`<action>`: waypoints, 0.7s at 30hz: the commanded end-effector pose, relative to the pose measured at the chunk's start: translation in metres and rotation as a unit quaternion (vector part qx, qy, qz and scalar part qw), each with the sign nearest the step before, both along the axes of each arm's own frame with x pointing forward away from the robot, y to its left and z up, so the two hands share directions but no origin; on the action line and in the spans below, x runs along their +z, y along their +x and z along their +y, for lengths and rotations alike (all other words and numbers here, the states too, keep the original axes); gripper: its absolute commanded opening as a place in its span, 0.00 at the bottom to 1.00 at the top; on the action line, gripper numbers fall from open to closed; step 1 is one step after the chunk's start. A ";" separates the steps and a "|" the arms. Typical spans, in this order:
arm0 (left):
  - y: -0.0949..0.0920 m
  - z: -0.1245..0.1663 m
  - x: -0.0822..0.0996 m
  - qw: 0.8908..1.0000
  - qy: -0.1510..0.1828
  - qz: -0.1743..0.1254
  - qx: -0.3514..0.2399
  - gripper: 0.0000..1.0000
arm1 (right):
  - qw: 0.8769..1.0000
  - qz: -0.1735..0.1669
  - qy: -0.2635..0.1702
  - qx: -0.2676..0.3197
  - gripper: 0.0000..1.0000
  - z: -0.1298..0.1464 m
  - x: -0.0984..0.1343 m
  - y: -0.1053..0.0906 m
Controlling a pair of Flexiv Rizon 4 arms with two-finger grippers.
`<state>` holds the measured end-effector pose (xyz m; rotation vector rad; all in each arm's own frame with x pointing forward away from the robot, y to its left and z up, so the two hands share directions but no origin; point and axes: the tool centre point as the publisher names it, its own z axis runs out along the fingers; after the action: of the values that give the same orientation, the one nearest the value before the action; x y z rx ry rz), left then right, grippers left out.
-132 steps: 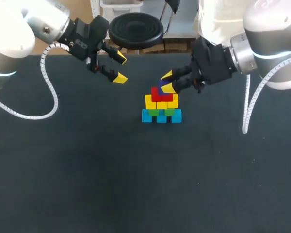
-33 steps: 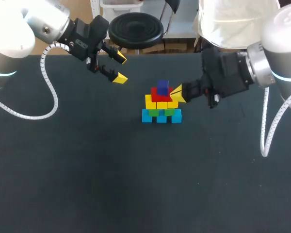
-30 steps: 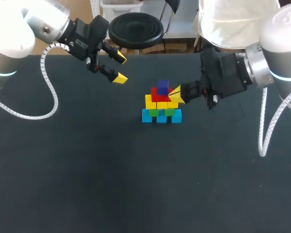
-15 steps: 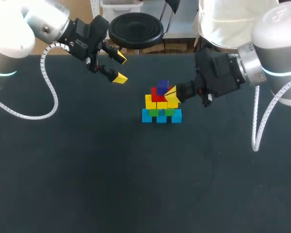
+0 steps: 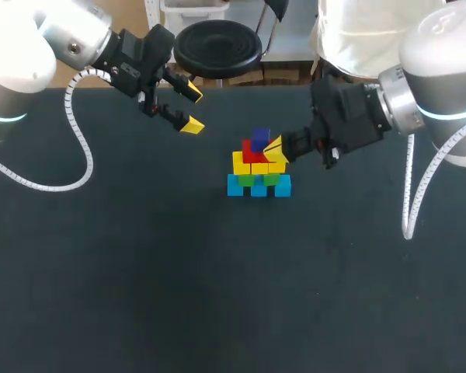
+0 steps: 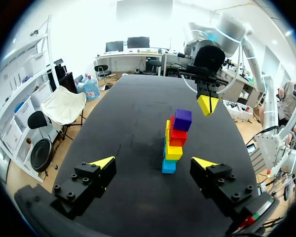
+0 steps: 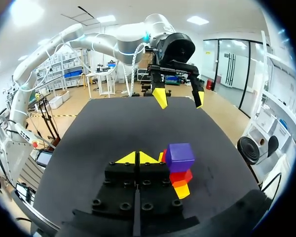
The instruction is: Place the blue cubes, place green cubes on the blue cubes, place the yellow cubes on the green cubes, then place the red cubes on the yellow cubes, and place purple cube on the red cubes.
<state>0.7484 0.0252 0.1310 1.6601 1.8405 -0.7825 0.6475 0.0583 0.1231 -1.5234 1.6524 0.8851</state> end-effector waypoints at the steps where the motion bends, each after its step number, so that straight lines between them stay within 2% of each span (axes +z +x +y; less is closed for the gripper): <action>1: 0.001 0.000 0.000 1.000 0.001 0.001 -0.001 1.00 | 1.000 -0.001 -0.002 -0.001 0.00 0.000 0.001 -0.001; 21: 0.001 0.000 0.000 1.000 0.001 0.001 -0.001 1.00 | 1.000 0.000 -0.007 -0.007 0.00 -0.003 -0.002 0.006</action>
<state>0.7484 0.0252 0.1310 1.6601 1.8405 -0.7825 0.6528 0.0554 0.1211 -1.5177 1.6693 0.8693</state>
